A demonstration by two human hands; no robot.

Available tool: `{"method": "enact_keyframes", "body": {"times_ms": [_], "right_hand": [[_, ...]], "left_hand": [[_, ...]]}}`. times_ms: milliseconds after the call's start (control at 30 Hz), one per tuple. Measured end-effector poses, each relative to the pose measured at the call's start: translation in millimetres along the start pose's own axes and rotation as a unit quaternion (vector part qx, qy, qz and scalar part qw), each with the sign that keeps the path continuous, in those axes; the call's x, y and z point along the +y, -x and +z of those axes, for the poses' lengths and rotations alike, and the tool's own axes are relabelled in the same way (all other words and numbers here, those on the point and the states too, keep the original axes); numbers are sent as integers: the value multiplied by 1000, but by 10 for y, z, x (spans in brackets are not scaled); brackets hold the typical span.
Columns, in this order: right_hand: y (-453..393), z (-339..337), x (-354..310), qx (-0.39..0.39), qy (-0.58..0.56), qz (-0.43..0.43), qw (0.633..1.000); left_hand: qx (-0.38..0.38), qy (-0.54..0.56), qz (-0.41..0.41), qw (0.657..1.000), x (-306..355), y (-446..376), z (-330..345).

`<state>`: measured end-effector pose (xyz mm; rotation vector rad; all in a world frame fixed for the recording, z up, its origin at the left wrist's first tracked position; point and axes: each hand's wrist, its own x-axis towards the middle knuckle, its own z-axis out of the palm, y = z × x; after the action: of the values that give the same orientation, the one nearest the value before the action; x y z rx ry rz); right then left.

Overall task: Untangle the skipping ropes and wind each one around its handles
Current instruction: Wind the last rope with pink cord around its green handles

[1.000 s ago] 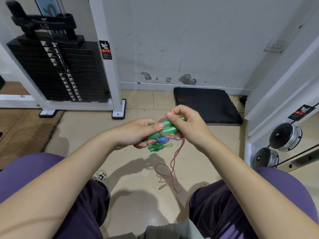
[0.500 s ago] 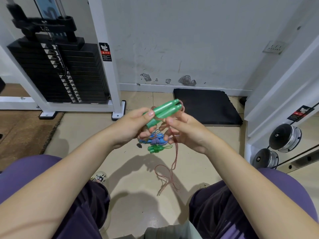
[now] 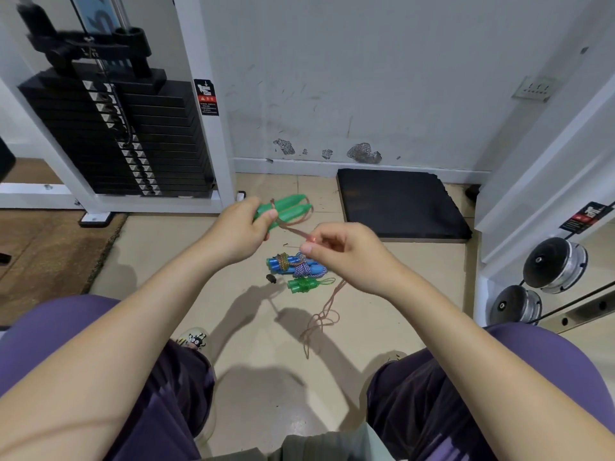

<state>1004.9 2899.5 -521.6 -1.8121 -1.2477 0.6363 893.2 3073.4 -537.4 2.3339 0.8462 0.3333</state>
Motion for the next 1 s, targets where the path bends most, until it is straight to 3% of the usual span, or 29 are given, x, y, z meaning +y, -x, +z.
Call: {"method": "enact_keyframes", "body": {"times_ms": [167, 267, 400, 600, 1000], "right_hand": [[-71, -162, 30, 111, 78, -66, 989], [-113, -210, 120, 136, 62, -30, 988], [-123, -226, 178, 122, -21, 37, 992], [-114, -202, 193, 91, -114, 48, 988], [-66, -211, 76, 42, -144, 122, 981]], "left_hand": [[-170, 8, 70, 983, 120, 146, 97], [-238, 105, 112, 959, 255, 260, 128], [-256, 150, 136, 945, 301, 294, 92], [-259, 171, 124, 942, 268, 314, 152], [-231, 289, 48, 928, 207, 274, 79]]}}
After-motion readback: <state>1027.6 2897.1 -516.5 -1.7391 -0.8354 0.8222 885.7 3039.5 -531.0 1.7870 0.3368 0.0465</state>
